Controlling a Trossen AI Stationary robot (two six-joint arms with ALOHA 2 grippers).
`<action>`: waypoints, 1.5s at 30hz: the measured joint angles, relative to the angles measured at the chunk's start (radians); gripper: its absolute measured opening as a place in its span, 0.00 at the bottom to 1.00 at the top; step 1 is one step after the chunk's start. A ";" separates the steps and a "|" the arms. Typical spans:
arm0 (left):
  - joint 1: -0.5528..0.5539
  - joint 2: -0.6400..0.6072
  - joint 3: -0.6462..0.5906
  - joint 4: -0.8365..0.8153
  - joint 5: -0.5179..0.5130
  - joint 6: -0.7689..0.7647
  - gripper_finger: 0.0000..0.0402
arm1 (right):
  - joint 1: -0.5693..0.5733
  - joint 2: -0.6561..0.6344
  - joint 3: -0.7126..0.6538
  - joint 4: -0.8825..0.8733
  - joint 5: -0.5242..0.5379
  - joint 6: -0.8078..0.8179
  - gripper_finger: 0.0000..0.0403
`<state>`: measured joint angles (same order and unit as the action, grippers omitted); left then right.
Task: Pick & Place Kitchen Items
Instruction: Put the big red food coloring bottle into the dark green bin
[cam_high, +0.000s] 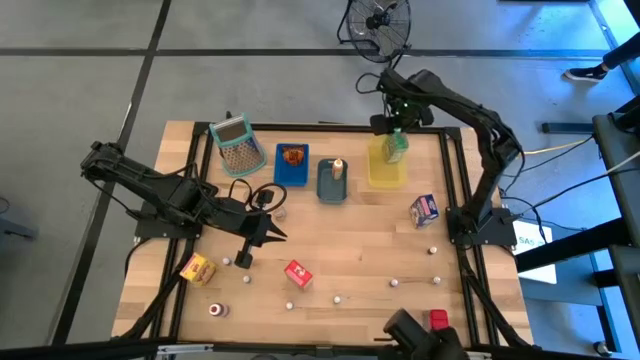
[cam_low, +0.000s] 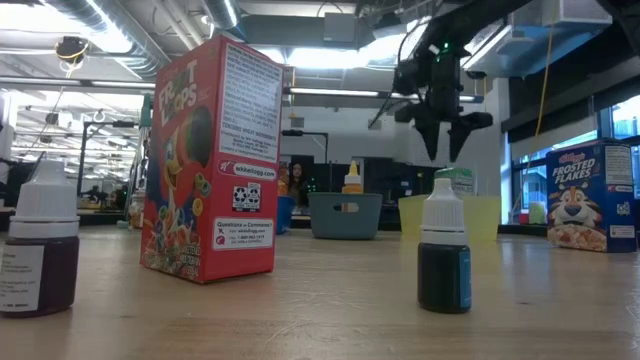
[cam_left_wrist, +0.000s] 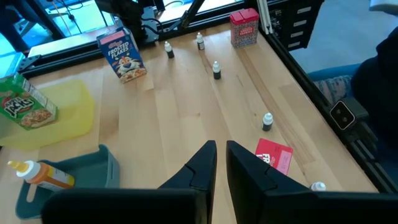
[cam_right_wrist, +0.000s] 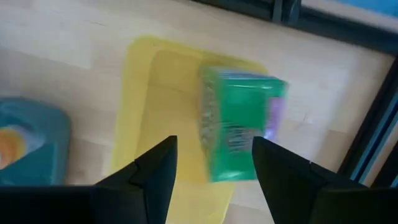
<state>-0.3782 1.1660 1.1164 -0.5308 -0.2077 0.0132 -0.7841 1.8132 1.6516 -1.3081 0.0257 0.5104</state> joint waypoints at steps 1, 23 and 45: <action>0.000 0.000 0.000 0.000 0.000 0.000 0.08 | 0.002 -0.009 0.007 -0.004 0.000 -0.015 0.52; 0.000 0.000 0.000 -0.001 0.000 0.000 0.08 | 0.310 -0.371 0.095 -0.020 -0.014 -0.320 0.52; 0.000 -0.001 0.000 -0.001 -0.001 -0.003 0.08 | 0.738 -0.408 0.095 -0.165 -0.067 -0.214 0.52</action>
<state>-0.3782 1.1652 1.1164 -0.5320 -0.2085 0.0105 -0.0466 1.4052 1.7466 -1.4726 -0.0415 0.2967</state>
